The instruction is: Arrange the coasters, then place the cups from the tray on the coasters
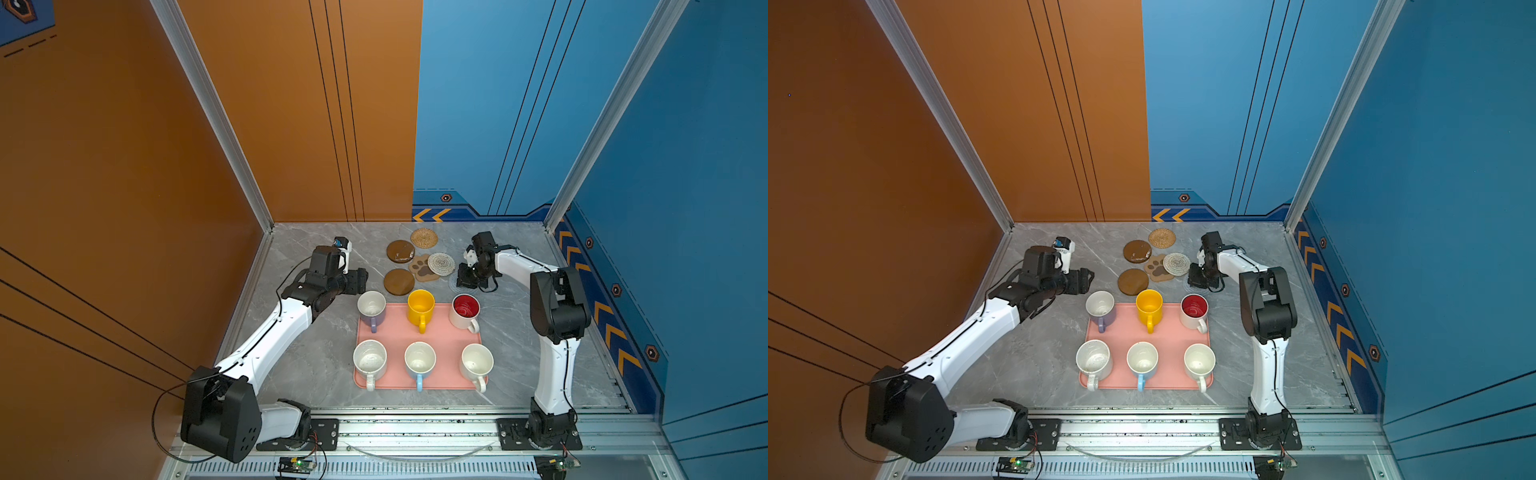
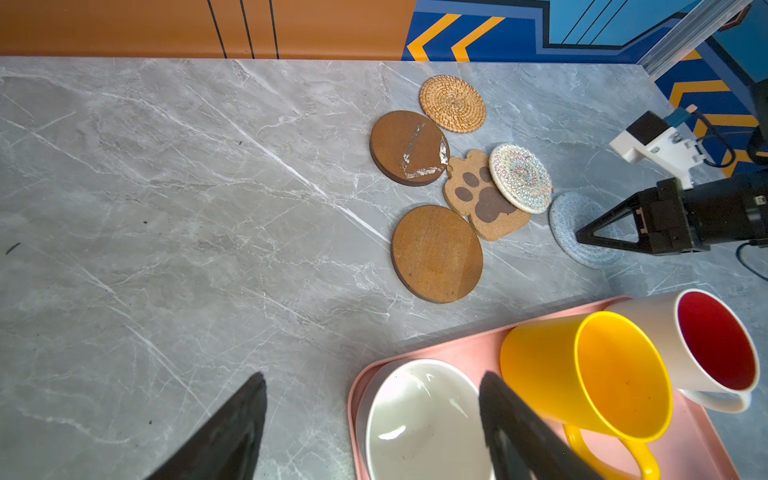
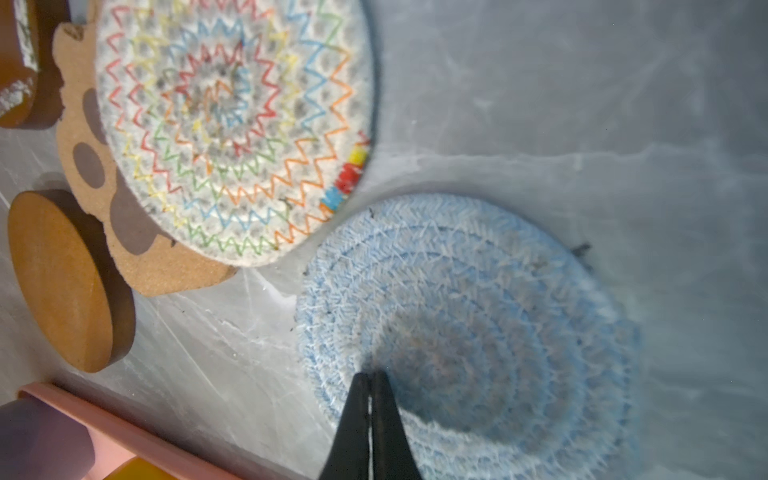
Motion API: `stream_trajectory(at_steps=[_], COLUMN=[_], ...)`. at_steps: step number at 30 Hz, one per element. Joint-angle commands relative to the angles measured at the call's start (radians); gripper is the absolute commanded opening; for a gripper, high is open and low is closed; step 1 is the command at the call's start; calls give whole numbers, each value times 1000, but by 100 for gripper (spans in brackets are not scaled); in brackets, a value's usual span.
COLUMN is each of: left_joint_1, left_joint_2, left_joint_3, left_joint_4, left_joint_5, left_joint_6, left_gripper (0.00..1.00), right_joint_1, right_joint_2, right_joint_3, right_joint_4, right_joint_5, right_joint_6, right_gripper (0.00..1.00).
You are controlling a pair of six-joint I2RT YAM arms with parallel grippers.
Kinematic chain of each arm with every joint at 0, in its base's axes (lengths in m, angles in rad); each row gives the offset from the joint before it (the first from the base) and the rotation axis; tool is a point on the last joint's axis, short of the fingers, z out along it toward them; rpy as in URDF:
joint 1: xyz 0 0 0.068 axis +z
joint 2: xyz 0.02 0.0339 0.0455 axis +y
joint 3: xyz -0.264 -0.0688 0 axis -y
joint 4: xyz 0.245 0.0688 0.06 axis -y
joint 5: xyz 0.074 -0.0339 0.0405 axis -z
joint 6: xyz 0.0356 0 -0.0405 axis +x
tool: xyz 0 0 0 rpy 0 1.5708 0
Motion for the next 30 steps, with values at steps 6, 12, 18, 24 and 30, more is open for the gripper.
stream_trajectory(at_steps=[6,12,18,24,30], left_joint_1=[-16,-21,-24,-28,-32], left_joint_2=[9,-5,-27,-46,-75], left_joint_3=[31,33,33,29,21], left_joint_4=[-17,-33,-39,-42,-46], left_joint_5=[-3,-39,-62,-86,-101], left_joint_6=[0,-6,-17,-16,-12], left_gripper=[81,80,80,80,80], right_joint_1=[-76,-125,-158,-183,-204], right_joint_2=[46,81,139,186,229], right_joint_3=[6,77,197,320,371], right_joint_4=[-100,-127,-174,-240,-249], right_joint_5=[79,81,72,72,51], right_joint_6=[12,10,7,-8,-5], right_gripper=[0,0,0,0,0])
